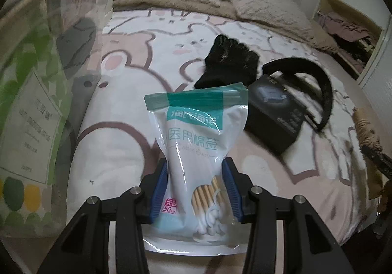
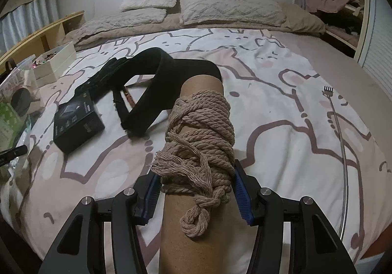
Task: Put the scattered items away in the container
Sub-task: 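Carry the swab bag and tube toward the clear plastic bin with both tools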
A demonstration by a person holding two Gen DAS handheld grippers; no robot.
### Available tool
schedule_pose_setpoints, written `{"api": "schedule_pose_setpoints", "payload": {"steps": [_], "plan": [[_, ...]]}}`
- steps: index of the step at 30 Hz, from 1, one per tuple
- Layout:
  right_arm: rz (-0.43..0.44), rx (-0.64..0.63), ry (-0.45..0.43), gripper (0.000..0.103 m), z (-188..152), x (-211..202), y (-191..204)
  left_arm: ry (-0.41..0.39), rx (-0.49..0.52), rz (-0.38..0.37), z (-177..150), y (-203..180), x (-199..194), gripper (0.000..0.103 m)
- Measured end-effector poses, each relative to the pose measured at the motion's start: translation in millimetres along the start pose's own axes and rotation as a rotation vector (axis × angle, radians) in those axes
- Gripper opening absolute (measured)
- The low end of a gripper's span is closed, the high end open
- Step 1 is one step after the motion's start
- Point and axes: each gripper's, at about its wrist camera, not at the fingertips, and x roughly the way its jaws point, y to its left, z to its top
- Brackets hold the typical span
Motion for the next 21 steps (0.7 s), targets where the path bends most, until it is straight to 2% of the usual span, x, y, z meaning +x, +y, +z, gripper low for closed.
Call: {"api": "schedule_pose_setpoints", "payload": {"steps": [7, 11, 14, 18, 21], "plan": [[0.058, -0.010, -0.048, 0.055, 11, -23, 18, -0.117, 0.060, -0.037, 10, -23, -40, 0.045], [0.150, 0.008, -0.084, 0.055, 25, -42, 28, -0.180, 0.081, -0.064, 20, -29, -66, 0.045], [0.188, -0.003, -0.116, 0.055, 35, -56, 39, -0.225, 0.082, -0.083, 28, -28, -87, 0.045], [0.297, 0.011, -0.108, 0.055, 51, -65, 53, -0.279, 0.077, -0.099, 39, -21, -113, 0.045], [0.334, 0.001, -0.120, 0.055, 60, -71, 66, -0.315, 0.083, -0.092, 47, -14, -131, 0.045]]}}
